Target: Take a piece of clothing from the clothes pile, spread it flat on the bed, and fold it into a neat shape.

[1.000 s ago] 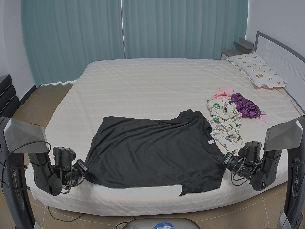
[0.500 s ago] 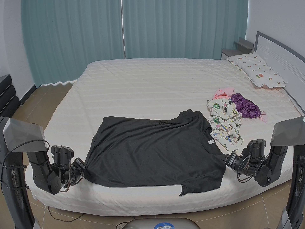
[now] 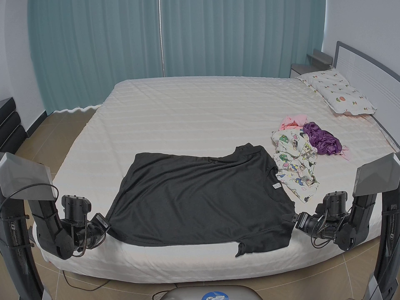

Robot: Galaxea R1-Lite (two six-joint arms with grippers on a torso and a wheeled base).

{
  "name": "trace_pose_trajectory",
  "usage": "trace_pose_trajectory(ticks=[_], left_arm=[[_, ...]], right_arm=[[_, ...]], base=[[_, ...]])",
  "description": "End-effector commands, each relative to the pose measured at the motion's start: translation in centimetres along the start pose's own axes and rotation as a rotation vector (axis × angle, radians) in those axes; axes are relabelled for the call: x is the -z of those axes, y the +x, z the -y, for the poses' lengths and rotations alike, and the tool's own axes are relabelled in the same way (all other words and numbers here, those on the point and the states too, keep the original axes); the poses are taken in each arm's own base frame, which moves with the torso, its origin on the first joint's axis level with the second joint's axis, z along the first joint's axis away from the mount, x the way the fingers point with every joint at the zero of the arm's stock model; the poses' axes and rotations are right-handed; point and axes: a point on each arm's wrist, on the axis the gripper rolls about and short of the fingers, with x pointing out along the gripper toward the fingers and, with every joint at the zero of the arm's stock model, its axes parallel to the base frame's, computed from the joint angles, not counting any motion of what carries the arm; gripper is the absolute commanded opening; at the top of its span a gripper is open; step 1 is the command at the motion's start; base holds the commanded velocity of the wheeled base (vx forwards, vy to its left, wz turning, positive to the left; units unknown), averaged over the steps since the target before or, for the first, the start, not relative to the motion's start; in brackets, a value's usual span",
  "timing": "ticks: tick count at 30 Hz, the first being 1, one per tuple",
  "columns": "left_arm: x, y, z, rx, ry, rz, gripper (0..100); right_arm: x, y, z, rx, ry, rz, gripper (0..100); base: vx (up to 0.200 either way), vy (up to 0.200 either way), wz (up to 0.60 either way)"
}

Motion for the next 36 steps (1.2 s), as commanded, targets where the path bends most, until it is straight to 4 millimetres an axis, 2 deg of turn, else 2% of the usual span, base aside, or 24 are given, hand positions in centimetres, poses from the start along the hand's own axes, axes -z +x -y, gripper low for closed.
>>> trace_pose_trajectory(ticks=[1,5,6,9,11,13,15,18,19,25,30,36], left_arm=[[-0.1,0.1,-0.2,-0.007,-0.004,0.000,0],[-0.2,0.1,-0.2,-0.003,-0.006,0.002,0],[-0.2,0.1,-0.2,-0.005,-0.005,0.001,0],[-0.2,0.1,-0.2,-0.005,-0.005,0.001,0],[-0.3,0.1,-0.2,-0.001,-0.008,0.006,0],[-0.3,0.1,-0.2,0.001,-0.008,0.007,0],[-0.7,0.3,-0.1,0.010,-0.019,0.024,0],[-1.0,0.3,-0.1,0.019,-0.026,0.036,0],[-1.1,0.3,-0.1,0.020,-0.030,0.036,0],[-1.8,0.6,0.1,0.032,-0.082,0.060,0],[-2.4,0.9,0.1,0.036,-0.111,0.082,0],[-2.7,1.9,-0.3,0.019,-0.121,0.095,0]], right_arm=[[0.6,1.2,0.0,0.004,-0.010,-0.020,100],[0.4,1.9,-0.2,0.004,-0.015,-0.021,100],[0.3,2.0,-0.3,0.006,-0.016,-0.020,0],[-1.1,2.9,-0.9,-0.007,-0.022,0.025,0],[-2.4,3.0,-1.6,-0.040,-0.029,0.077,0],[-2.8,2.9,-1.9,-0.049,-0.029,0.087,0],[-4.4,3.0,-3.2,-0.090,-0.034,0.131,0],[-5.2,3.6,-3.8,-0.090,-0.035,0.127,0],[-6.1,4.3,-4.3,-0.086,-0.032,0.123,0],[-8.3,6.5,-5.2,-0.098,-0.036,0.164,0],[-8.3,8.0,-5.5,-0.105,-0.042,0.164,0],[-8.2,10.9,-5.5,-0.080,-0.049,0.219,0]], base=[[0.000,0.000,0.00],[0.000,0.000,0.00],[0.000,0.000,0.00],[0.000,0.000,0.00],[0.000,0.000,0.00],[0.000,0.000,0.00],[0.000,0.000,0.00],[0.000,0.000,0.00],[0.000,0.000,0.00],[0.000,0.000,0.00],[0.000,0.000,0.00],[0.000,0.000,0.00]])
